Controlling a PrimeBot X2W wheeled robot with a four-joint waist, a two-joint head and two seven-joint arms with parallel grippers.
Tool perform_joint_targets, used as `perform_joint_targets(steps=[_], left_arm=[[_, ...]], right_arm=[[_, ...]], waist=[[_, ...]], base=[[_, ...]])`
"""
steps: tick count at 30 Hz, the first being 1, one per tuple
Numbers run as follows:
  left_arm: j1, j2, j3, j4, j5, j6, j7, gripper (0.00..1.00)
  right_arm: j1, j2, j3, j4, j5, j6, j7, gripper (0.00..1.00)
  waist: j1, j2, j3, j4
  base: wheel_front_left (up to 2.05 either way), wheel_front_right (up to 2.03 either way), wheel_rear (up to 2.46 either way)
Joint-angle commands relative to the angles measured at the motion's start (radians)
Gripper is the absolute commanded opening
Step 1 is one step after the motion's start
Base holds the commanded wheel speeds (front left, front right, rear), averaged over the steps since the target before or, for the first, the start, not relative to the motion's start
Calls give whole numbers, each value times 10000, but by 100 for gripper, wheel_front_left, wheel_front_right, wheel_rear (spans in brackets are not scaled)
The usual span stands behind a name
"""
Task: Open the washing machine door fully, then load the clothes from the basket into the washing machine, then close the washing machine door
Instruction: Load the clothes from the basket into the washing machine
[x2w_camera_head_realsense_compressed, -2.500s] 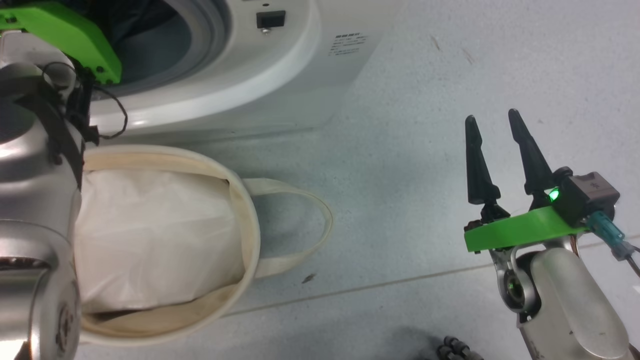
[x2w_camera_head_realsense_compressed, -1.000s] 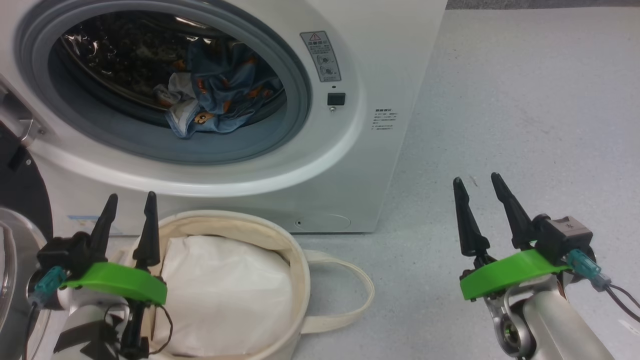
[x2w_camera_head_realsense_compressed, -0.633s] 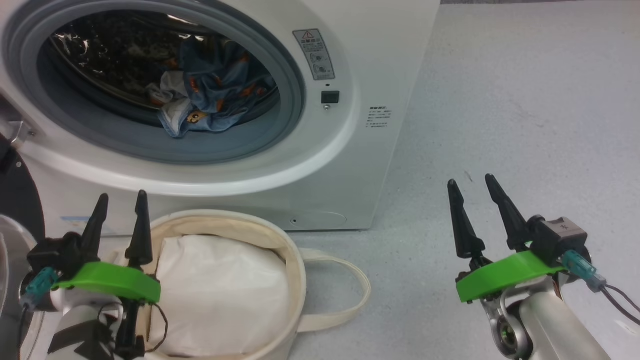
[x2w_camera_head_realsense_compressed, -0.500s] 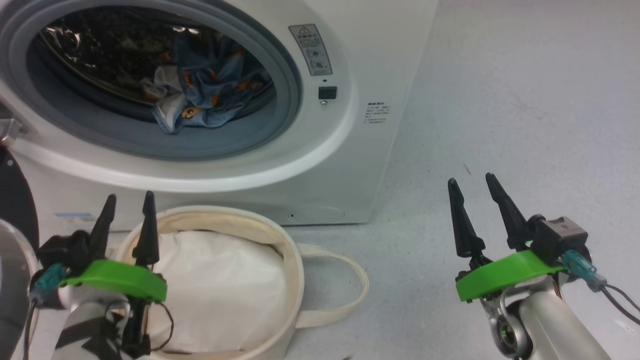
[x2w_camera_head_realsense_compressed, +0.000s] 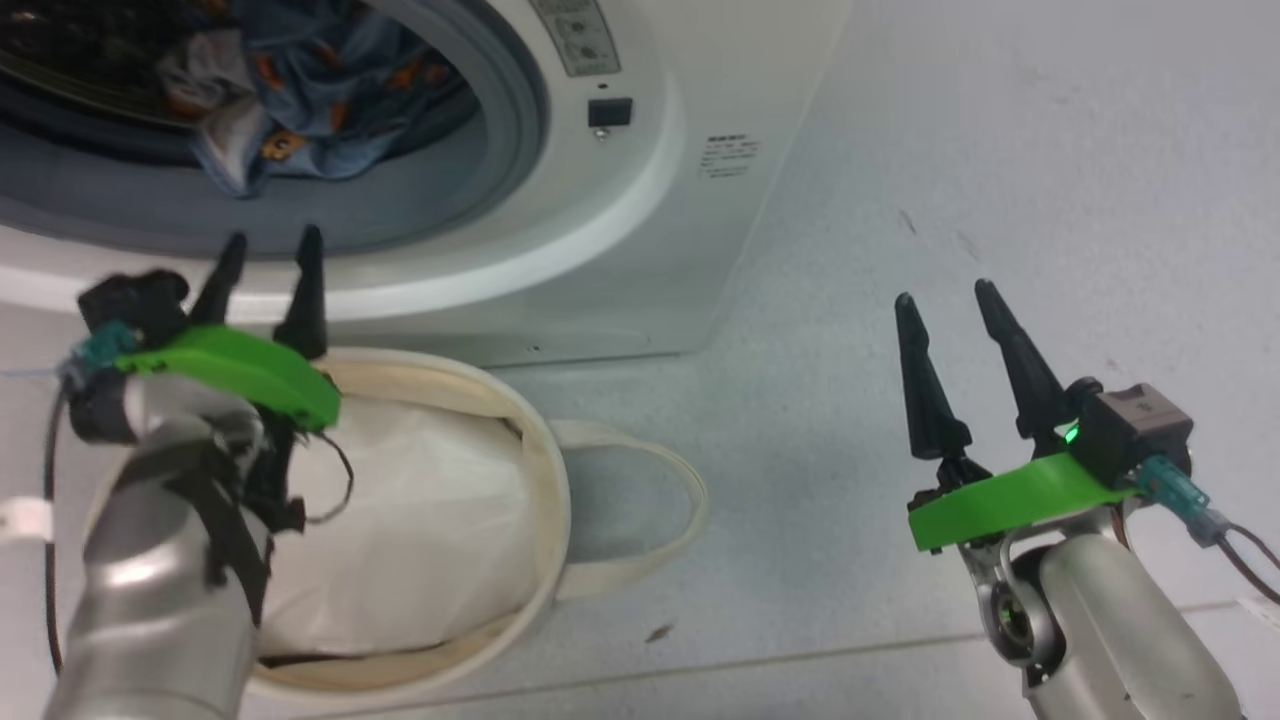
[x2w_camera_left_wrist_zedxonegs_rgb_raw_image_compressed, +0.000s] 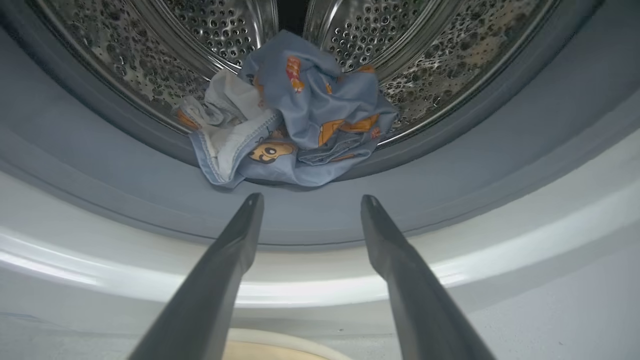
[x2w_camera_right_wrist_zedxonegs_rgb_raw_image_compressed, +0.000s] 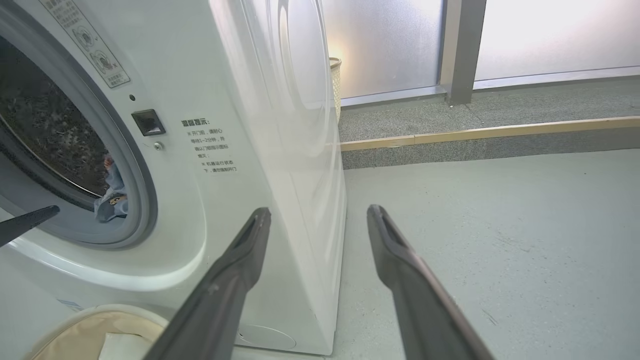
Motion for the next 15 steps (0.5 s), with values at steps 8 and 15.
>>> perform_joint_targets(steps=[8, 15], left_arm=[[-2264, 949, -182, 1682, -247, -37, -74, 100], [-3657, 1206, -600, 2705, 144, 240, -79, 100]], right_arm=[[-308, 158, -159, -595, -248, 73, -122, 100], [-483, 266, -317, -788, -406, 73, -122, 100]], waist=[[-2, 0, 1269, -483], [-2, 0, 1968, -592]], base=[[0, 0, 0], [0, 0, 0]])
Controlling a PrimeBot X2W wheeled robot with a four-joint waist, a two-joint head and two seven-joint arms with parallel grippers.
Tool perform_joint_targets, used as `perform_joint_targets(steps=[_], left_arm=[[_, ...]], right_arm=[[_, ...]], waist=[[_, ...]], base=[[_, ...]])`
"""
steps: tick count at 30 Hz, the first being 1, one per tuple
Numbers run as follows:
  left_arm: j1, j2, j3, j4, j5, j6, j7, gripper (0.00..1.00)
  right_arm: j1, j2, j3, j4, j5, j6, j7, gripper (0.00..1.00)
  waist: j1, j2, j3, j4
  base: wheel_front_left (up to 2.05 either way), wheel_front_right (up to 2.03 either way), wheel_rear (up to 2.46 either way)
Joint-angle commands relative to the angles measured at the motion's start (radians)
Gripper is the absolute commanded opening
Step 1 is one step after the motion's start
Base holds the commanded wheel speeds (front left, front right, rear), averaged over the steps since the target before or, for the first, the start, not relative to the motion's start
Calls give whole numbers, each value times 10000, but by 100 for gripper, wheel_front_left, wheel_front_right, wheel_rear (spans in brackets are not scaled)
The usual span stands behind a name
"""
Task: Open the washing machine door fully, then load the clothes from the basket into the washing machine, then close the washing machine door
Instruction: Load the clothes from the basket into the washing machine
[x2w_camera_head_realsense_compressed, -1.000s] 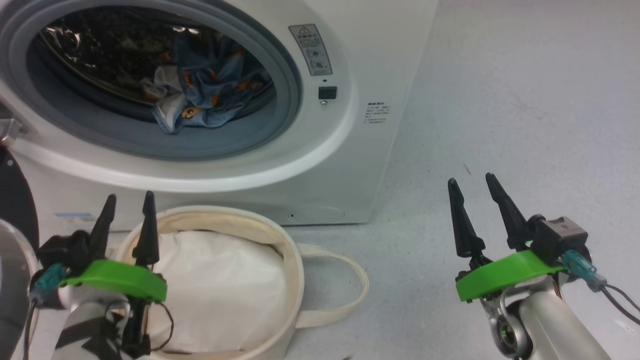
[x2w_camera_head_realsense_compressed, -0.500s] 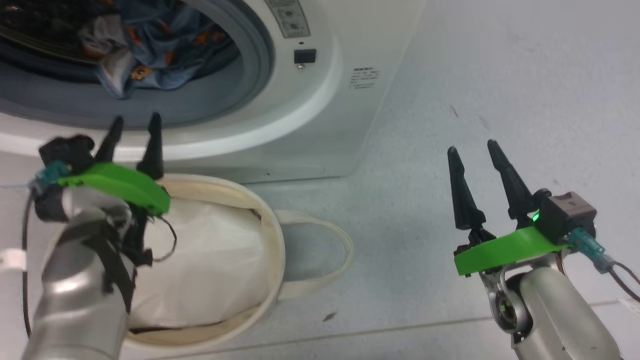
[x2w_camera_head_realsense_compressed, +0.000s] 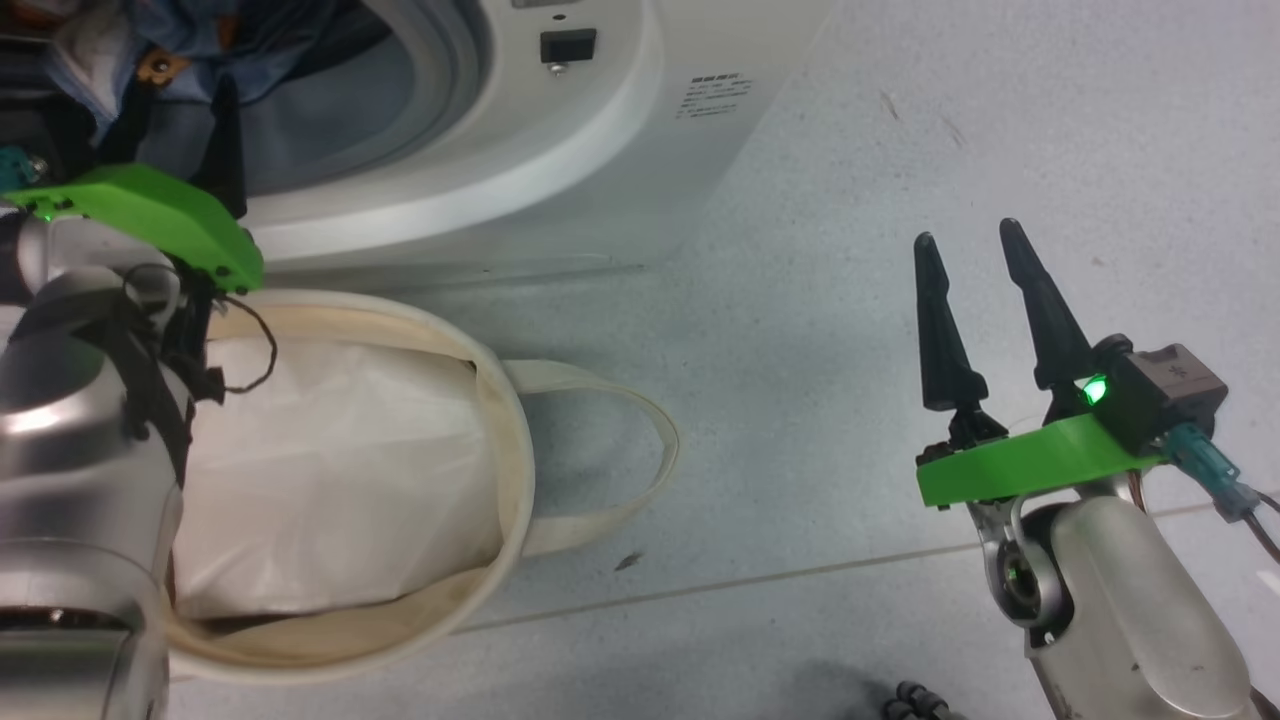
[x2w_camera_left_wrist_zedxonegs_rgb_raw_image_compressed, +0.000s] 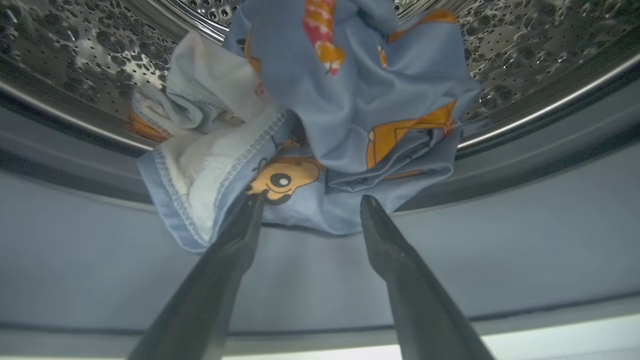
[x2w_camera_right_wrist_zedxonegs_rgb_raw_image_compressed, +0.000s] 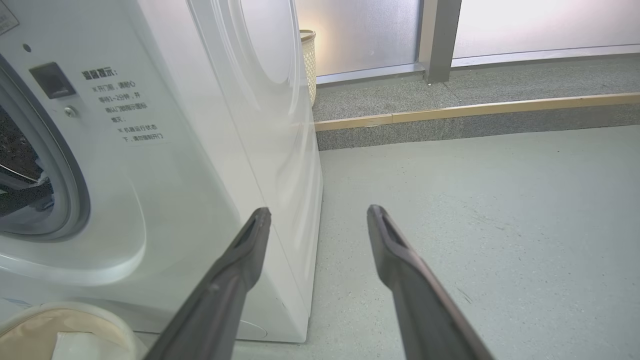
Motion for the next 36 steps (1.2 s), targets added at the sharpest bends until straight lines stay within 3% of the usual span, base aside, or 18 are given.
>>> perform_joint_targets(steps=[1, 5, 6, 7, 14, 21, 32, 33, 34, 35, 36], left_arm=[[-376, 555, 2, -17, 151, 174, -87, 100], [-736, 646, -124, 177, 235, 309, -40, 100], [-807, 652, -132, 200, 227, 314, -49, 61], [-877, 648, -157, 219, 233, 303, -56, 0], [-1304, 639, -393, 271, 354, 241, -94, 0], [-1779, 731, -437, -971, 429, 57, -127, 0], [-1893, 969, -299, -1269, 718, 253, -130, 0], [-1880, 931, -266, -1171, 685, 245, -130, 21], [-1873, 898, -235, -1054, 649, 233, -130, 93], [-1867, 867, -212, -960, 624, 225, -130, 100], [-1854, 826, -193, -847, 592, 209, -131, 100]], right_arm=[[8, 82, 85, -330, -69, 73, -122, 100], [-18, 131, 47, -389, -118, 73, -122, 100], [-14, 140, 27, -399, -131, 73, -122, 100], [-6, 147, 13, -407, -145, 73, -122, 100], [25, 159, -46, -412, -211, 73, -122, 100], [65, 159, -16, -529, -243, 73, -122, 100], [317, -47, -62, -530, -208, 73, -122, 100], [322, -43, -43, -505, -202, 73, -122, 100], [313, -21, -11, -484, -187, 73, -122, 100], [298, 6, 18, -472, -169, 73, -122, 100], [275, 41, 54, -462, -146, 73, -122, 100]], waist=[[-2, 0, 230, -64], [-2, 0, 396, -140], [-2, 0, 425, -150], [-2, 0, 449, -157], [-2, 0, 534, -157], [-2, 0, 697, -213], [-2, 0, 595, -673], [-2, 0, 585, -674], [-2, 0, 573, -674], [-2, 0, 557, -667], [-2, 0, 536, -655]], base=[[0, 0, 0], [0, 0, 0], [0, 0, 0], [0, 0, 0], [0, 0, 0], [0, 0, 0], [0, 0, 0], [0, 0, 0], [0, 0, 0], [0, 0, 0], [0, 0, 0]])
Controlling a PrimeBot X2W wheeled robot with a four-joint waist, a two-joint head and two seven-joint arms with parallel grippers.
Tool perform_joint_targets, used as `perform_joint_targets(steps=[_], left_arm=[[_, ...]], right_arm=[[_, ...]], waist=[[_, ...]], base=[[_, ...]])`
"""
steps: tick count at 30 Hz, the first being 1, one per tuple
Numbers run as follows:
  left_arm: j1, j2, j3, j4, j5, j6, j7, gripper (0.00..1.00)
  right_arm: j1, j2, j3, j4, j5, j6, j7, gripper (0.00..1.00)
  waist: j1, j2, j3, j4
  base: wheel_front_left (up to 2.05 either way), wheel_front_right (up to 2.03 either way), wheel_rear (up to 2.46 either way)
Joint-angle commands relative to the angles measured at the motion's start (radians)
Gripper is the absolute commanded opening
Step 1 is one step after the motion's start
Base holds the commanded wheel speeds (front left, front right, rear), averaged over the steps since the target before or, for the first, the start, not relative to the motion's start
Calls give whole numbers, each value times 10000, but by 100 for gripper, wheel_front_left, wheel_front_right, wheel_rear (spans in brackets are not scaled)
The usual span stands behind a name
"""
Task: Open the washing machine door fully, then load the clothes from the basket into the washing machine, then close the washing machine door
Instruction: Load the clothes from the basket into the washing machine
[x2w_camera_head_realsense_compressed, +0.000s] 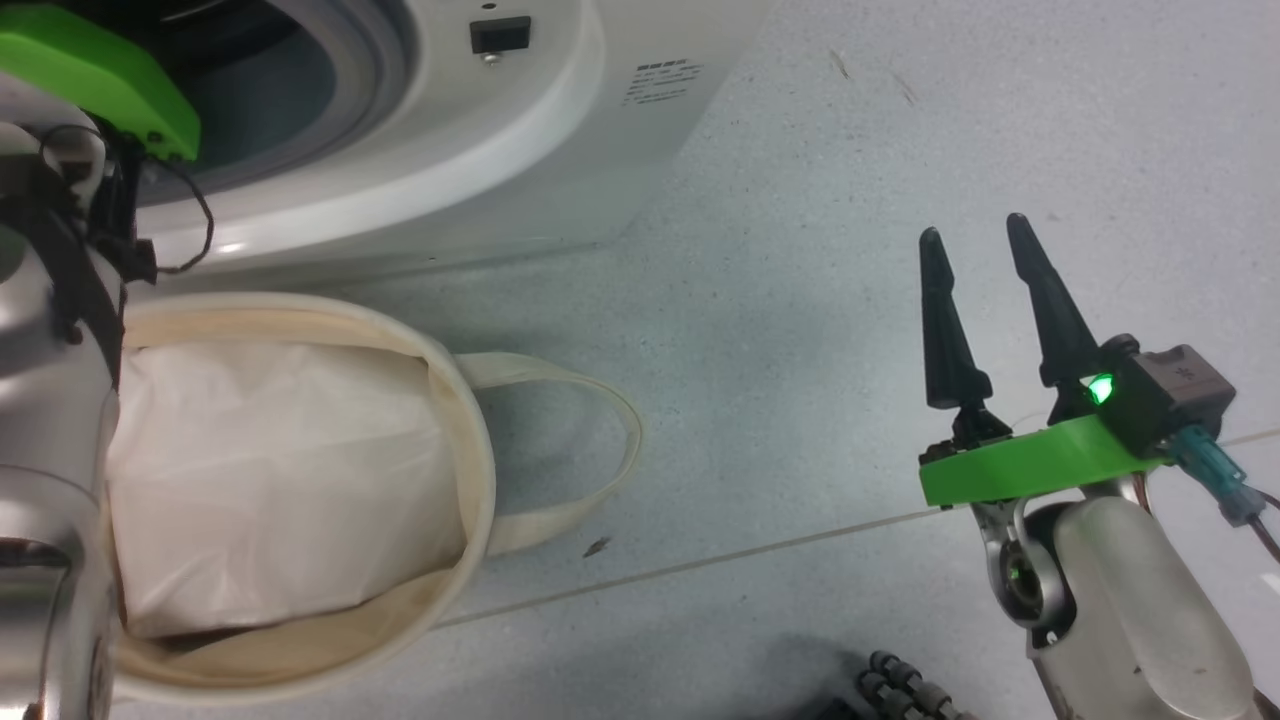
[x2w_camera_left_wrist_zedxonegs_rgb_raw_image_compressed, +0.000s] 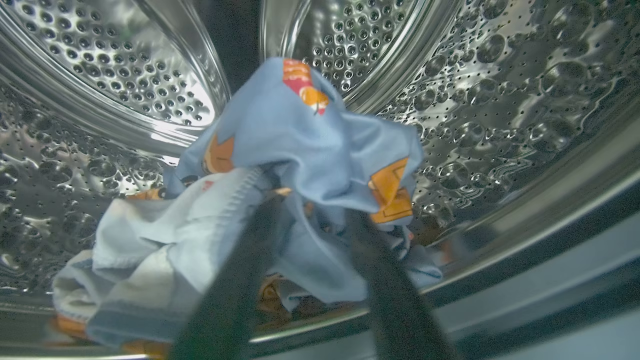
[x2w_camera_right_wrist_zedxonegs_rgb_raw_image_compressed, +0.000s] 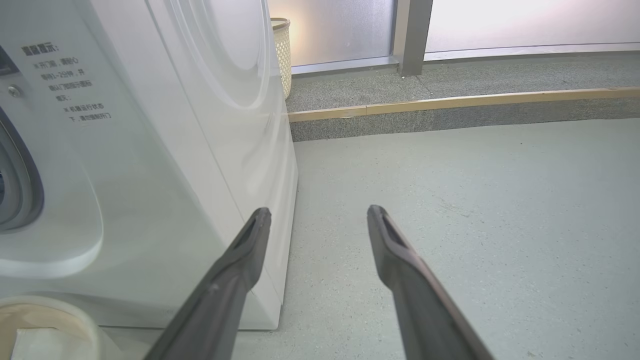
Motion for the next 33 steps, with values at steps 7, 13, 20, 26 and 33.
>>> perform_joint_targets(steps=[7, 13, 20, 26, 33], left_arm=[[149, 142, 225, 286, -199, -66, -50, 100], [1389, 48, 589, -72, -549, -192, -51, 100], [3366, -53, 891, -1330, -664, -327, -51, 100], [4835, -156, 1055, -2640, -578, -368, -51, 100], [6796, -117, 1323, -4547, -936, -384, -51, 100]], right_arm=[[102, 113, 300, -12, 137, 73, -122, 100], [112, 208, 440, 303, 355, 73, -122, 100], [301, 166, 650, 695, 622, 73, -122, 100], [491, 57, 785, 874, 773, 73, -122, 100], [832, -115, 854, 1017, 895, 73, -122, 100]], waist=[[0, 0, -538, 188], [0, 0, -1463, 428], [0, 0, -2614, 1020], [0, 0, -3369, 1552], [0, 0, -4292, 2137]], base=[[0, 0, 0], [0, 0, 0], [0, 0, 0], [0, 0, 0], [0, 0, 0]])
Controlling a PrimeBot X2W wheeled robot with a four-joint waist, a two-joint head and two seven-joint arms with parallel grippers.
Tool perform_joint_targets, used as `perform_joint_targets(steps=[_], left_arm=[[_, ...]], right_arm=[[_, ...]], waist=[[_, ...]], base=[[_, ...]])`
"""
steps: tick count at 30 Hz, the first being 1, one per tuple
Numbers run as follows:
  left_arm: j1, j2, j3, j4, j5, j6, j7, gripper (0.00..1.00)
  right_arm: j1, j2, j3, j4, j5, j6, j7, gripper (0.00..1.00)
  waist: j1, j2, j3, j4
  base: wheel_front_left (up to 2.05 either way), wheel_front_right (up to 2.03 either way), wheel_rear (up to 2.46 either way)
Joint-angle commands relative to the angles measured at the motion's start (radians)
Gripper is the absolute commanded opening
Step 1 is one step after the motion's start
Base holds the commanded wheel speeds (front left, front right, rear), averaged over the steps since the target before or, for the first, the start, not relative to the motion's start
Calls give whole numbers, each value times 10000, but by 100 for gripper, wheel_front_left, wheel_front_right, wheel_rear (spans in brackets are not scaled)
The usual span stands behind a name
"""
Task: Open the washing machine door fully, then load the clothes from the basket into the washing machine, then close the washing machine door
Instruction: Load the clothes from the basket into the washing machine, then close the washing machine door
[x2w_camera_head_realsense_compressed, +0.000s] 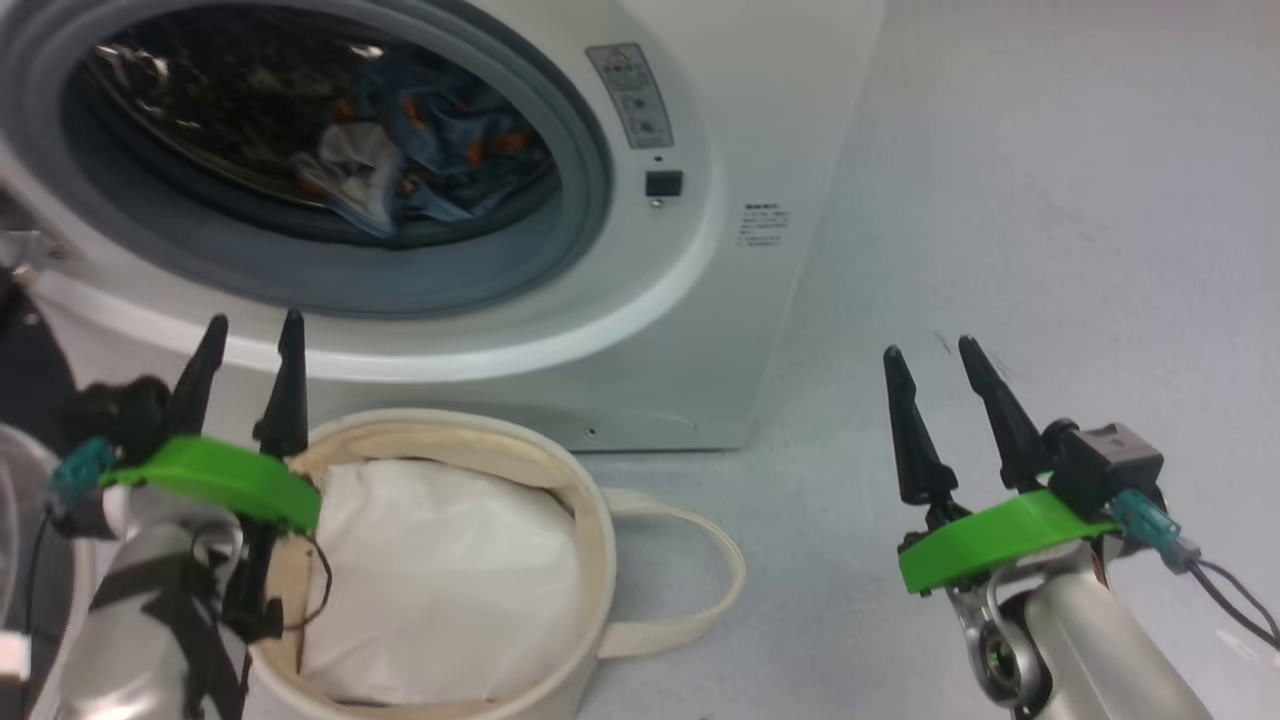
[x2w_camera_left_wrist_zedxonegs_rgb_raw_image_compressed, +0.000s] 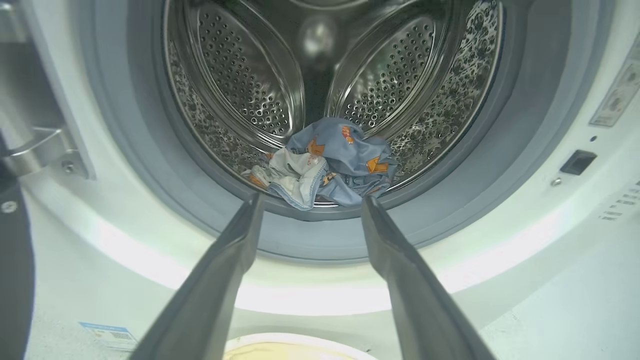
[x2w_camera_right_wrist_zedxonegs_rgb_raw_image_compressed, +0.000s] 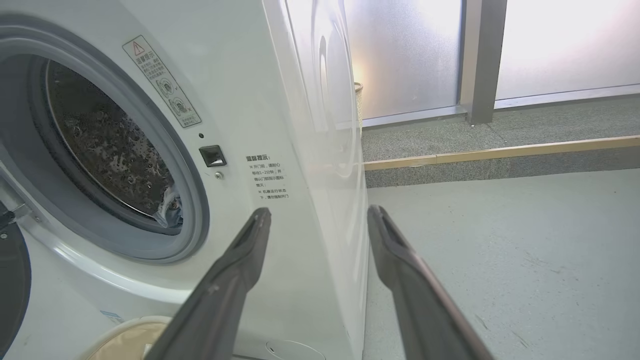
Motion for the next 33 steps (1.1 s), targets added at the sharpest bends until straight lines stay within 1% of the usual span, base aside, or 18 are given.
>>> perform_joint_targets(steps=[1, 5, 10, 17, 33], left_arm=[[192, 461, 319, -691, -118, -54, -51, 100], [1313, 651, 381, -1860, -177, -55, -51, 100], [2350, 705, 684, -2669, -239, -56, -51, 100], [2984, 626, 1050, -3017, -310, -57, -51, 100], [3122, 494, 1126, -3195, -265, -57, -51, 100]], right_arm=[[148, -85, 209, -253, 103, 73, -122, 100], [361, -179, 260, -221, 134, 73, -122, 100], [578, -247, 233, -230, 169, 73, -122, 100], [642, -266, 386, -211, 247, 73, -122, 100], [591, -331, 330, -156, 266, 73, -122, 100]], waist=[[2, -1, -510, 432], [2, -1, -896, 644], [2, -1, -1196, 789], [2, -1, -1359, 819], [2, -1, -1393, 706]], base=[[0, 0, 0], [0, 0, 0], [0, 0, 0], [0, 0, 0], [0, 0, 0]])
